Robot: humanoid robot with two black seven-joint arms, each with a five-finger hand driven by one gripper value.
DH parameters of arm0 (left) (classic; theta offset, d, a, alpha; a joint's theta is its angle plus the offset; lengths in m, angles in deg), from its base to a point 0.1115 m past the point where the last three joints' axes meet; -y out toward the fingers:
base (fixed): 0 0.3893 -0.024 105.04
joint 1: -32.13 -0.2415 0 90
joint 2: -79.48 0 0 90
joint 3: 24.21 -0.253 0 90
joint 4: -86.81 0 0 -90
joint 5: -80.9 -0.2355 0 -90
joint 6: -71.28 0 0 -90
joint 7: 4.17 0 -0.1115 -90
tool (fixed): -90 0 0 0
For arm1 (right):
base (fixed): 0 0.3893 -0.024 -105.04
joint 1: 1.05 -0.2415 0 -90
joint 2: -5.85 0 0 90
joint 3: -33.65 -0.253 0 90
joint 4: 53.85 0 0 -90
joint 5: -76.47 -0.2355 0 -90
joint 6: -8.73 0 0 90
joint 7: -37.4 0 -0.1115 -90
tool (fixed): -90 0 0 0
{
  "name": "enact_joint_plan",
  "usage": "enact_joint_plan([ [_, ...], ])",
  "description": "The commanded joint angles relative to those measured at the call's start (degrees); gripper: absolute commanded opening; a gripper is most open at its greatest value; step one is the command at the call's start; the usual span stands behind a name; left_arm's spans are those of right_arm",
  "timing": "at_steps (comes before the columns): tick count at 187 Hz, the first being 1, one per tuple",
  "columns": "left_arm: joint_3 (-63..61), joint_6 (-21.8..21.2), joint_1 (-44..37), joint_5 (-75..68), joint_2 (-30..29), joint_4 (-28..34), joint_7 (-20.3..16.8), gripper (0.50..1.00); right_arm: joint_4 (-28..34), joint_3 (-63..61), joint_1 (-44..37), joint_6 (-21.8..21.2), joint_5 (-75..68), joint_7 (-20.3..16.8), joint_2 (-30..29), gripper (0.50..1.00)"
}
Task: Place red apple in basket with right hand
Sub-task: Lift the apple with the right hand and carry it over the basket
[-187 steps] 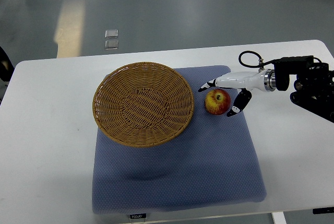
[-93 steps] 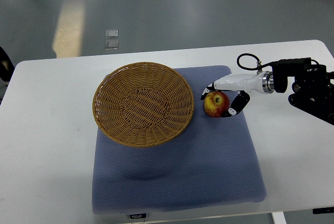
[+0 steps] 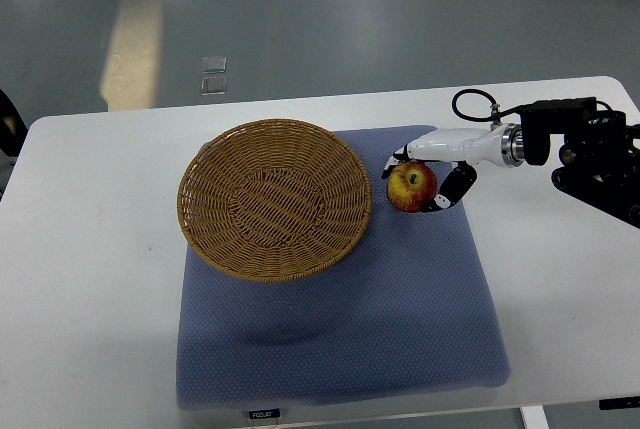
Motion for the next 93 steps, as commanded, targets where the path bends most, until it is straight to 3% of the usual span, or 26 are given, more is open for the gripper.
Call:
enact_joint_plan([
  [1, 0.00, 0.00, 0.00, 0.00, 0.00, 0.03, 0.03, 1.000, 0.00, -0.08, -0.96, -0.12, -0.05, 0.07, 0.37, 0.629],
  [93, 0.00, 0.00, 0.00, 0.00, 0.00, 0.03, 0.03, 1.000, -0.35, -0.69, -11.24, -0.91, -0.93, 0.07, 0.19, 0.635],
])
